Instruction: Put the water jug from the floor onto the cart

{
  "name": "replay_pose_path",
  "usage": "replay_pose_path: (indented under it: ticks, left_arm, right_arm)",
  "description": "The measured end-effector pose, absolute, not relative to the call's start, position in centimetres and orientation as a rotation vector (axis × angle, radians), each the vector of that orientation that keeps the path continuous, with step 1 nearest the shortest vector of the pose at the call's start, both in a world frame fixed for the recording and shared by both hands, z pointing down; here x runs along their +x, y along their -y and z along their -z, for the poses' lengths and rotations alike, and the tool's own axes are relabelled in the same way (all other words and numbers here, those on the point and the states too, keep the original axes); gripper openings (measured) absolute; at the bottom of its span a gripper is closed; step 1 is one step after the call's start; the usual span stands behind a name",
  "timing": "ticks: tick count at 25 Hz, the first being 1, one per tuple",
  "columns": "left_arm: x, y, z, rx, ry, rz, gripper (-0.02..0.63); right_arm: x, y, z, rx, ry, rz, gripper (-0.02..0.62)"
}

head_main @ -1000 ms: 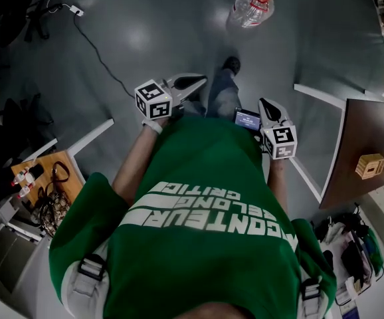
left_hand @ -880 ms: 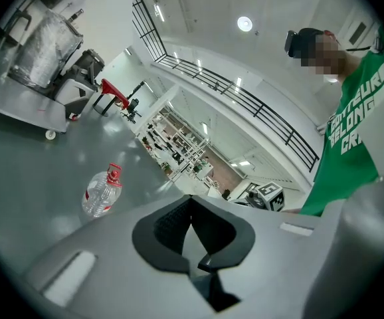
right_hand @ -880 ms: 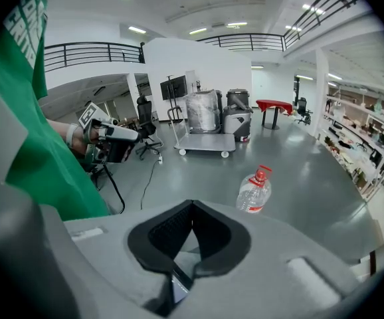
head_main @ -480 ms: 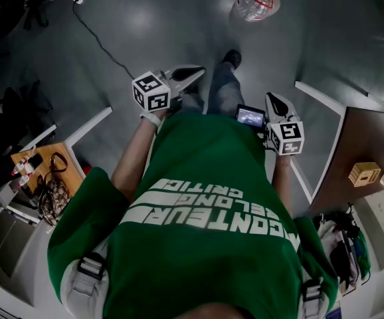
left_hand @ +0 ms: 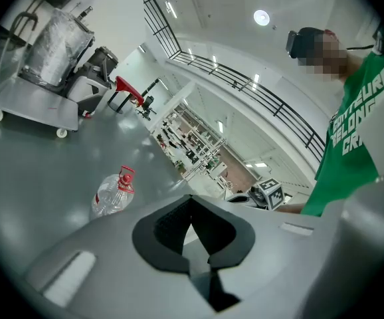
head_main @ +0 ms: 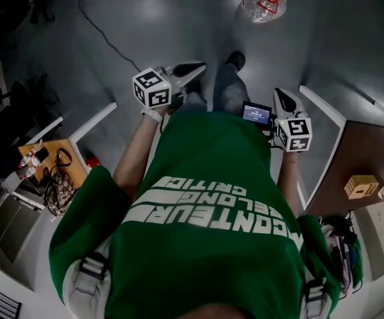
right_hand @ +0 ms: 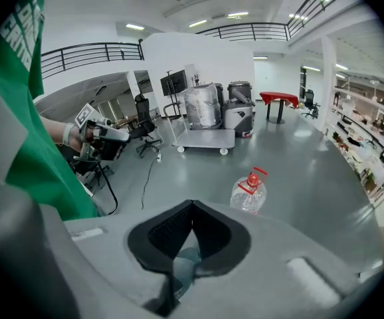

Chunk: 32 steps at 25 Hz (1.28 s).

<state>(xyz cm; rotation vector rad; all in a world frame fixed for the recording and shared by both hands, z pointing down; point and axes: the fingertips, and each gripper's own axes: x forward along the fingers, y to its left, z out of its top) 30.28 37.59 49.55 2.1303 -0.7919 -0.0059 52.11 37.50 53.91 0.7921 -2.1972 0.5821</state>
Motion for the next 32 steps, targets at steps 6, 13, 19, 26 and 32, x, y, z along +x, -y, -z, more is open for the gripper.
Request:
replay_pose_path:
  ticks: [6,13,19,26,32]
  left_arm:
    - [31.8,-33.3,-48.2,2.149,0.821,-0.007,0.006]
    - [34.3,-30.6,-47.2,2.151,0.838,0.003,0.008]
    - [34.6,-29.0,-47.1,2.133,0.905,0.016,0.009]
    - [32.4,-28.2,-47.0,2.102,0.996,0.057,0.009]
    - [29.7,-26.5,-47.3,2.065,1.040,0.125,0.009]
  right_arm:
    - [53.6,-31.5,-53.6,0.820,2.246,-0.564,-0.006]
    - [55.0,-27.5,-53.3,0.822,2.283,-0.555,-0.006]
    - [55.9,-25.4,-53.9,0.780,2.290,-0.555,-0.006]
    - [55.3,-22.8,-54.0,0.738,2.293,-0.526,-0.006]
    - [53.6,-21.7,-53.9,0.703,2.274,-0.508,-0.006]
